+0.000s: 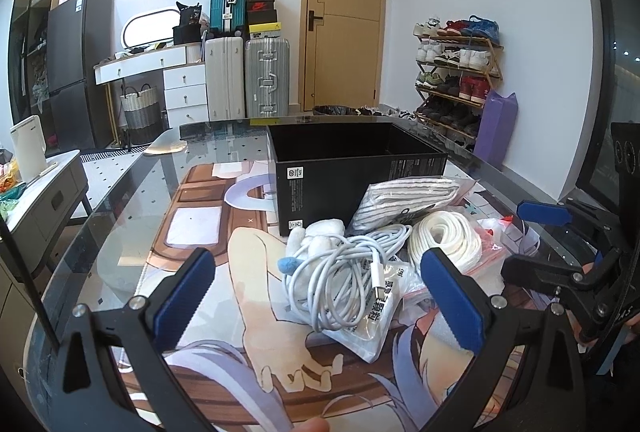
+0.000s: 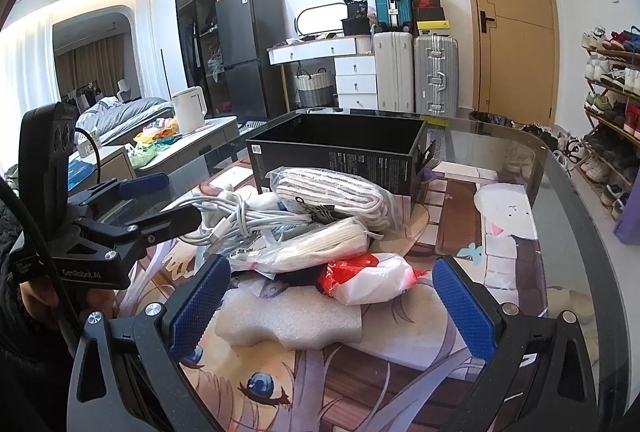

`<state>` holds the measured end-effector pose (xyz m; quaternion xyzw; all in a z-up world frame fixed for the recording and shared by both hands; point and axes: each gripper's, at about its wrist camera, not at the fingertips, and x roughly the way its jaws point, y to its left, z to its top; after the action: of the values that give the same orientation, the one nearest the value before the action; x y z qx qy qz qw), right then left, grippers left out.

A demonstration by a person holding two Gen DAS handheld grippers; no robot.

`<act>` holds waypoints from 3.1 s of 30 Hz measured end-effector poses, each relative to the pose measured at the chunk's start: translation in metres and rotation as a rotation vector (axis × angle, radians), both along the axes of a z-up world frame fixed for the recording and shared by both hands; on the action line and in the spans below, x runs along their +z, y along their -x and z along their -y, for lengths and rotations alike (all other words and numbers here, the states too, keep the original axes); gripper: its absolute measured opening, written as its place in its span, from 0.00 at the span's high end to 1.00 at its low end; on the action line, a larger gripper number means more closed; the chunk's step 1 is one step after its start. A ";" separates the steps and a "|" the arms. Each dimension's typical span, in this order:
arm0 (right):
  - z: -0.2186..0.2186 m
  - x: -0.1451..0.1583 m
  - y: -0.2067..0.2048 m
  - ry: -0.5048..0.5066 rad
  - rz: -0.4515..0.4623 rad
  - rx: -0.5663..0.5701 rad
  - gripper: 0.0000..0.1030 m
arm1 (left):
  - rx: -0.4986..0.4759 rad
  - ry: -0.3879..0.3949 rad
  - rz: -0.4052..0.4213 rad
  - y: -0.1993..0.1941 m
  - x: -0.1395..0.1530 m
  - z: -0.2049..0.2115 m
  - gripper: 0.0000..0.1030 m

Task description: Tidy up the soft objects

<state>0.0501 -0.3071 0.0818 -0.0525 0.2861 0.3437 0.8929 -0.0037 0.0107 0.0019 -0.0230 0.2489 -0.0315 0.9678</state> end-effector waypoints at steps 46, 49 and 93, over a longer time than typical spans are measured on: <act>-0.051 -0.028 0.011 0.214 -0.118 0.068 0.11 | 0.043 -0.008 -0.003 -0.005 0.002 -0.008 0.00; -0.048 -0.025 0.016 0.208 -0.103 0.075 0.11 | 0.045 -0.009 -0.010 -0.006 0.001 -0.009 0.00; 0.012 0.027 0.023 0.088 0.018 -0.005 0.12 | 0.011 0.014 -0.144 -0.019 -0.013 -0.008 0.01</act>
<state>0.0268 -0.3196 0.1085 -0.0941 0.2931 0.3280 0.8931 0.0151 0.0189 -0.0110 -0.0333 0.3175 -0.0261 0.9473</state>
